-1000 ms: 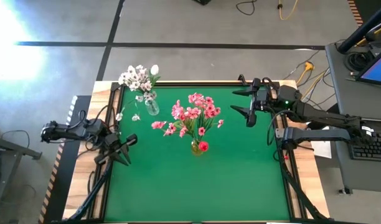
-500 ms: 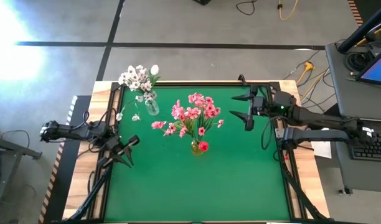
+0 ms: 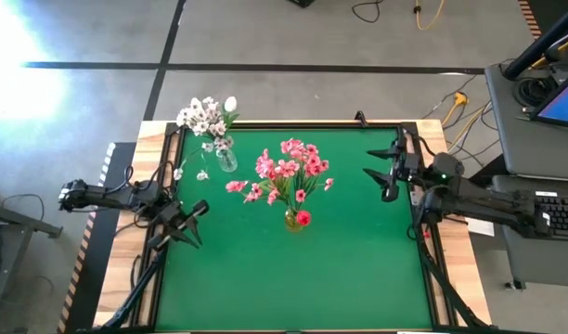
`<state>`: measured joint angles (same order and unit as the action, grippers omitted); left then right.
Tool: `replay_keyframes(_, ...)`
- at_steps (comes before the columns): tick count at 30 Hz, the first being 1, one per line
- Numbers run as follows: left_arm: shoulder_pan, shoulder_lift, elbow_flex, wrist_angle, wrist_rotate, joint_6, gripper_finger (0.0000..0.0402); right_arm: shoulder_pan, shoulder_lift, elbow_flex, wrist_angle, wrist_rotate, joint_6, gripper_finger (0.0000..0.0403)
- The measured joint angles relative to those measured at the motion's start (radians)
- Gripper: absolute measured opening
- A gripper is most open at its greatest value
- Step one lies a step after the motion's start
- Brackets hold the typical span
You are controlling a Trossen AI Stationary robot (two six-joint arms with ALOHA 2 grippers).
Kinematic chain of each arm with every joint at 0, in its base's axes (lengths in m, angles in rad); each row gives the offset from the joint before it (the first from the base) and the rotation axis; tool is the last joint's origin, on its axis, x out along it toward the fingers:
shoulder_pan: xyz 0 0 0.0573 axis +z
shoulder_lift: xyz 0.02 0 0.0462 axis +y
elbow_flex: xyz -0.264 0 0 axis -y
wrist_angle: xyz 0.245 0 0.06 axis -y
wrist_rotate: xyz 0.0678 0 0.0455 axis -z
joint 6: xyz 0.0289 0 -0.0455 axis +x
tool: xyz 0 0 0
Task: Sort flowers into vase by color
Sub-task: Return to Home Position
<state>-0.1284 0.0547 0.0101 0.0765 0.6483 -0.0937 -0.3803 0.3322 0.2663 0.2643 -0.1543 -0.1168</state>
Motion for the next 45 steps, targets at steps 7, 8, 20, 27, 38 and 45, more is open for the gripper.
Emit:
replay_keyframes(7,0.000,0.001,0.000,0.000,-0.012,-0.030,0.0036,0.000,-0.127,-0.165,0.095,0.000,0.020,0.0237)
replay_keyframes(8,0.000,0.001,0.000,0.000,-0.012,-0.030,0.0036,0.000,-0.149,-0.180,0.097,0.001,0.016,0.0236)
replay_keyframes(20,0.000,0.010,0.000,-0.001,-0.013,-0.164,0.0036,0.000,-0.315,-0.227,0.002,0.018,0.030,0.0230)
replay_keyframes(27,0.001,0.019,0.001,-0.004,-0.080,-0.088,0.0036,0.000,-0.311,-0.254,-0.084,0.024,-0.031,0.0231)
replay_keyframes(38,0.001,0.034,0.006,-0.009,-0.109,-0.046,0.0036,0.000,-0.309,-0.254,-0.121,0.025,0.059,0.0231)
replay_keyframes(45,0.001,0.034,0.007,-0.007,-0.109,-0.046,0.0036,0.000,-0.309,-0.254,-0.133,0.025,0.060,0.0231)
